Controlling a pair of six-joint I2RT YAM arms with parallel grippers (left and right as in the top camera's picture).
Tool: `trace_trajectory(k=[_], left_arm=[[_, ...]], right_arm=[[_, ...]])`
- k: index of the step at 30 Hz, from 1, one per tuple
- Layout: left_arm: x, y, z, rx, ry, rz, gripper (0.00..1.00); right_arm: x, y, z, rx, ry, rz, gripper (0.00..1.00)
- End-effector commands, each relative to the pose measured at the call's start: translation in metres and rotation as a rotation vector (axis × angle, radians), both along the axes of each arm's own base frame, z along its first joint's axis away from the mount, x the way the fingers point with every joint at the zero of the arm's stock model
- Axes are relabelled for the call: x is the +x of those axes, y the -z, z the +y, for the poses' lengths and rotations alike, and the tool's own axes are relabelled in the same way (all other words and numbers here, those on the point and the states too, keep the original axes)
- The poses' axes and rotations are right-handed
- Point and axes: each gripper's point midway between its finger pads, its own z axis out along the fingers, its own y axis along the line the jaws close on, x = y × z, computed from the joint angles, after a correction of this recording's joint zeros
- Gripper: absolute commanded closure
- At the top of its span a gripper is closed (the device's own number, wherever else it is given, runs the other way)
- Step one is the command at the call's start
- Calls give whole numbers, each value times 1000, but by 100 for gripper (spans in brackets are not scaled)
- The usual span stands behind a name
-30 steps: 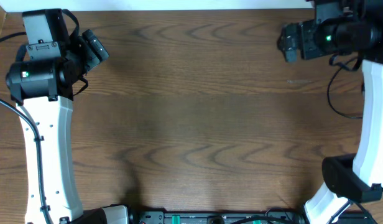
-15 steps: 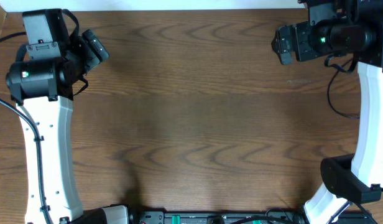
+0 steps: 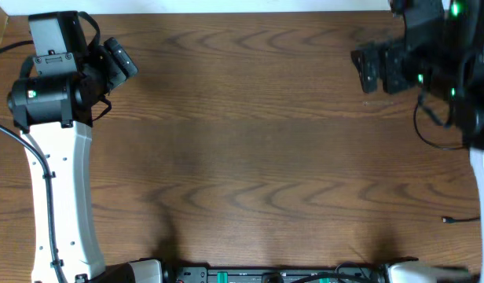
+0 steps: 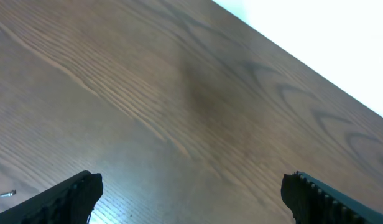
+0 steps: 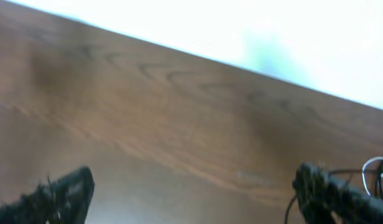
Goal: Untangle cables
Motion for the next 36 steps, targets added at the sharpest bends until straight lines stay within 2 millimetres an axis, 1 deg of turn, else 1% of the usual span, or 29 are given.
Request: trace_trajectory(k=[1, 9, 14, 19, 24, 30, 36], left_arm=[[1, 5, 2, -1, -7, 14, 2], [1, 5, 2, -1, -8, 14, 2], [1, 5, 2, -1, -7, 14, 2], [1, 5, 2, -1, -7, 14, 2], [1, 5, 2, -1, -7, 14, 2], [1, 5, 2, -1, -7, 14, 2], [1, 5, 2, -1, -7, 14, 2]], right_arm=[[-12, 27, -16, -15, 36, -16, 1], [-34, 77, -52, 30, 148, -252, 1], [-56, 111, -65, 35, 187, -387, 1], [-77, 142, -69, 40, 202, -500, 1], [-92, 167, -69, 45, 203, -577, 1], [-103, 195, -69, 47, 202, -609, 1], [-106, 216, -69, 64, 206, -624, 1]])
